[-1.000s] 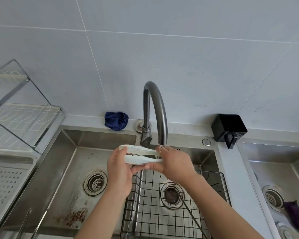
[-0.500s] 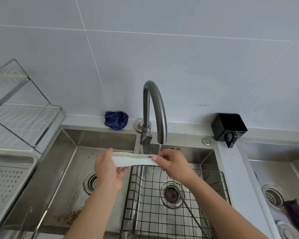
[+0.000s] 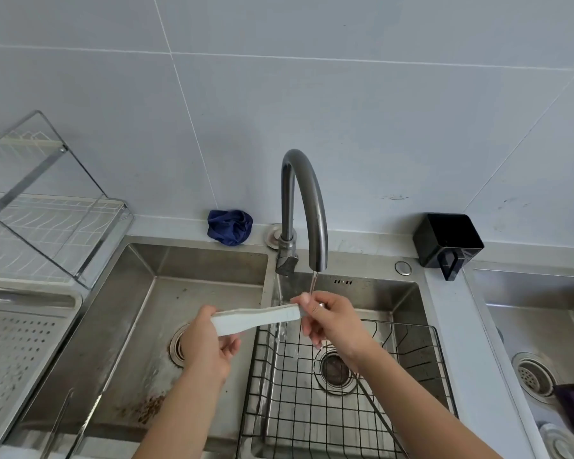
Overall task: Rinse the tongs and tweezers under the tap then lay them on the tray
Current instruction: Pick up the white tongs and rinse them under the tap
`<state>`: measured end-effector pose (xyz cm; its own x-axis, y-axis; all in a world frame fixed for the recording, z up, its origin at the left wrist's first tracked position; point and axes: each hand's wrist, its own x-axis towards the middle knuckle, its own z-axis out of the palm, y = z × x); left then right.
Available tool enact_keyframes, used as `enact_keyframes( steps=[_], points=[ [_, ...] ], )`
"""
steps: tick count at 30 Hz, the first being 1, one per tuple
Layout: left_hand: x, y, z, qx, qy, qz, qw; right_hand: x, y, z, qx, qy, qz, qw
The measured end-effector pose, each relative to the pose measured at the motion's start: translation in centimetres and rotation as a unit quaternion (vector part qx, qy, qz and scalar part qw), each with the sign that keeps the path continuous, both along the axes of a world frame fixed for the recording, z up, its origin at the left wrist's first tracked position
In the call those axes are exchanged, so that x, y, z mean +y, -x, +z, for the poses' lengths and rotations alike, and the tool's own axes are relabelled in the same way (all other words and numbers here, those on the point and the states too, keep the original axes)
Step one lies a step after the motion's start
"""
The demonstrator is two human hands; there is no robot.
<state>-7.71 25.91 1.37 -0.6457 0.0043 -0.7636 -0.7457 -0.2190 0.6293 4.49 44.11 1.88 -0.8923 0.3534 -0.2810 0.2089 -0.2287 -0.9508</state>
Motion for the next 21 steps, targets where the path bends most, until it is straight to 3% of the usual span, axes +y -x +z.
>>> enact_keyframes(
  steps=[3,6,8,10,11,13,18,21],
  points=[
    [2.0,-0.8,0.0,-0.017,-0.044,-0.06,0.997,1.3,-0.6,0.2,-0.064,-0.069,-0.083,0.992],
    [4.2,-1.2,-0.2,-0.033,-0.108,-0.082,0.99,3.3,-2.0,0.8,-0.125,-0.205,-0.08,0.967],
    [5.5,-1.3,-0.5,-0.026,-0.153,-0.083,0.984,4.4,-3.0,1.5,-0.17,-0.36,-0.022,0.917],
    [6.6,-1.3,-0.8,-0.017,-0.188,-0.088,0.978,5.0,-4.0,2.1,-0.225,-0.492,0.076,0.837],
    [7.2,-1.3,-0.8,-0.013,-0.195,-0.096,0.976,5.1,-4.3,2.2,-0.238,-0.532,0.115,0.805],
    [8.3,-1.3,-0.6,-0.006,-0.188,-0.111,0.976,4.8,-4.7,1.8,-0.23,-0.571,0.151,0.773],
    [10.0,-1.5,0.0,-0.002,-0.144,-0.127,0.981,3.4,-3.8,0.8,-0.177,-0.595,0.126,0.774],
    [9.9,-1.7,0.5,-0.015,-0.17,-0.121,0.978,2.0,-2.1,0.5,-0.154,-0.589,0.165,0.776]
  ],
)
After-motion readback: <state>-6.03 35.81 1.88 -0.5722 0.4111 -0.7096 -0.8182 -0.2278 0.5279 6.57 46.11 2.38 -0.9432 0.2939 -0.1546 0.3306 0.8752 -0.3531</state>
